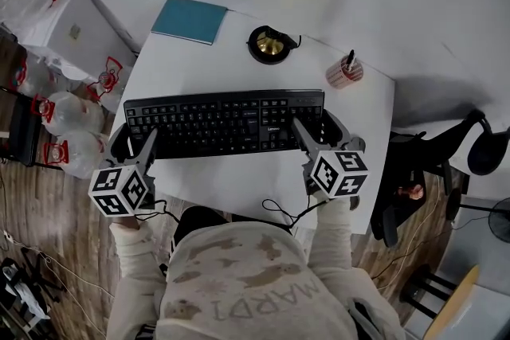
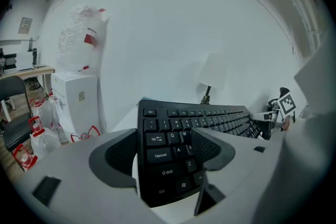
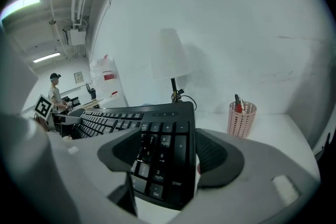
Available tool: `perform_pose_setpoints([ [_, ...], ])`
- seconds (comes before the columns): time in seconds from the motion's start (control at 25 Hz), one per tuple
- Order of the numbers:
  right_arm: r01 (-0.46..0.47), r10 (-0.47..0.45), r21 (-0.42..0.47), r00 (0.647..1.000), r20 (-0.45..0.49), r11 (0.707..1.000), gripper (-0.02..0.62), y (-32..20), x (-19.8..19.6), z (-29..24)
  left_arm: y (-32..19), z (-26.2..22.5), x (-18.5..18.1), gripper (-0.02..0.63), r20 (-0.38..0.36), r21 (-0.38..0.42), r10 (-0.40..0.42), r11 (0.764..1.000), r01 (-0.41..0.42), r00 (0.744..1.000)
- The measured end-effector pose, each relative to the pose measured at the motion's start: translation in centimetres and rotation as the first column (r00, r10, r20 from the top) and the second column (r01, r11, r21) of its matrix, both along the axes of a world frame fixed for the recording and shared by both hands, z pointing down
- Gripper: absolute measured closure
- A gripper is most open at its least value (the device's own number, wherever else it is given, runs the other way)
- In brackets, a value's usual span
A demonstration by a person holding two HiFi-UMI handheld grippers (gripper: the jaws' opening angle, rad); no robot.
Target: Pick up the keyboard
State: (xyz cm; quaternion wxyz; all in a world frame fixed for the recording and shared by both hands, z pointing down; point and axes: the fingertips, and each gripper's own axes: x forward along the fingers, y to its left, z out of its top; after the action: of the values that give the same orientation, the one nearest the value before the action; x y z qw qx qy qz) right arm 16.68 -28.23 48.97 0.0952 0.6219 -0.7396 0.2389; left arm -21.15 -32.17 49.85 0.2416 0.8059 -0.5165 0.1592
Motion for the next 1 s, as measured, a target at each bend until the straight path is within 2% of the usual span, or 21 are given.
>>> perform_pose_setpoints([
  [0.52, -0.042, 0.047, 0.143, 0.999, -0.029, 0.989, 0.259, -0.5, 0.8, -5.5, -1.9, -5.3, 1.0, 0.282, -0.02, 0.129, 0.031, 0.991, -0.028, 0.999],
  [1.0, -0.055, 0.068, 0.242, 0.997, -0.045, 0.969, 0.258, 0.1, 0.9, -9.5, -2.0, -9.3, 1.3, 0.281, -0.04, 0.23, 0.039, 0.973, -0.029, 0.998],
])
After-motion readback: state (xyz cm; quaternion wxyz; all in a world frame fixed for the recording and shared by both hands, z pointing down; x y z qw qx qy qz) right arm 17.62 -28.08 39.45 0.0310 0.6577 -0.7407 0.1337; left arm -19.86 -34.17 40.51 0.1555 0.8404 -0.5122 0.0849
